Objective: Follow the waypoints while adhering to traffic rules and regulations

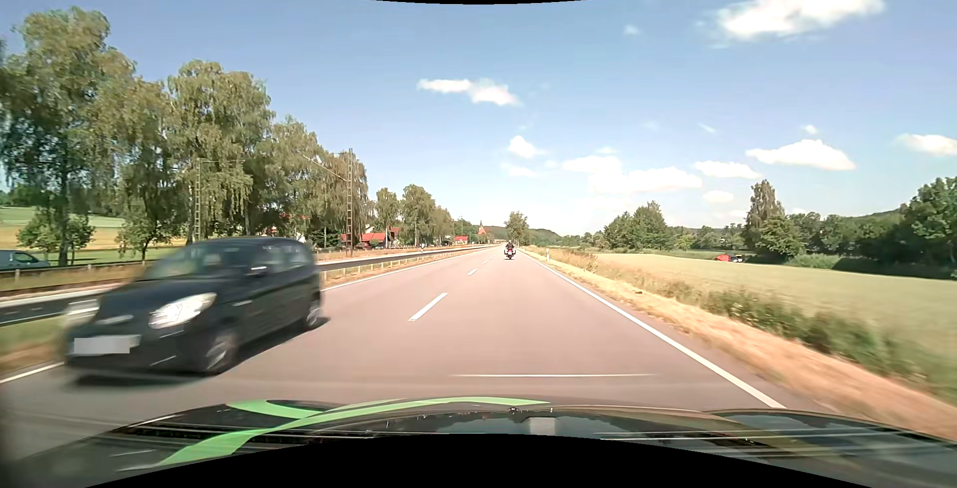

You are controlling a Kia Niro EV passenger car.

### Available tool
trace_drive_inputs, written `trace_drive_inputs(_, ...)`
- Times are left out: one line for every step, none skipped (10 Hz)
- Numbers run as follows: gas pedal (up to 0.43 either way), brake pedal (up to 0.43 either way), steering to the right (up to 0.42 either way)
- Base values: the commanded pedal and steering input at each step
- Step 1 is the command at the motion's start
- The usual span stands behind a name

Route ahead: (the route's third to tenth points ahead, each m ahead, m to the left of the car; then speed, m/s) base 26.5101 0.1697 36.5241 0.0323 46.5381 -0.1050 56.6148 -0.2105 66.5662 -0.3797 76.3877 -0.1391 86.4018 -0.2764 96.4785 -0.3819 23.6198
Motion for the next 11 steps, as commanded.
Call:
trace_drive_inputs(0.197, 0.000, 0.000)
trace_drive_inputs(0.197, 0.000, -0.001)
trace_drive_inputs(0.197, 0.000, 0.000)
trace_drive_inputs(0.189, 0.000, 0.000)
trace_drive_inputs(0.169, 0.000, 0.000)
trace_drive_inputs(0.138, 0.000, 0.000)
trace_drive_inputs(0.138, 0.000, 0.000)
trace_drive_inputs(0.138, 0.000, 0.000)
trace_drive_inputs(0.138, 0.000, 0.000)
trace_drive_inputs(0.150, 0.000, 0.000)
trace_drive_inputs(0.197, 0.000, 0.000)
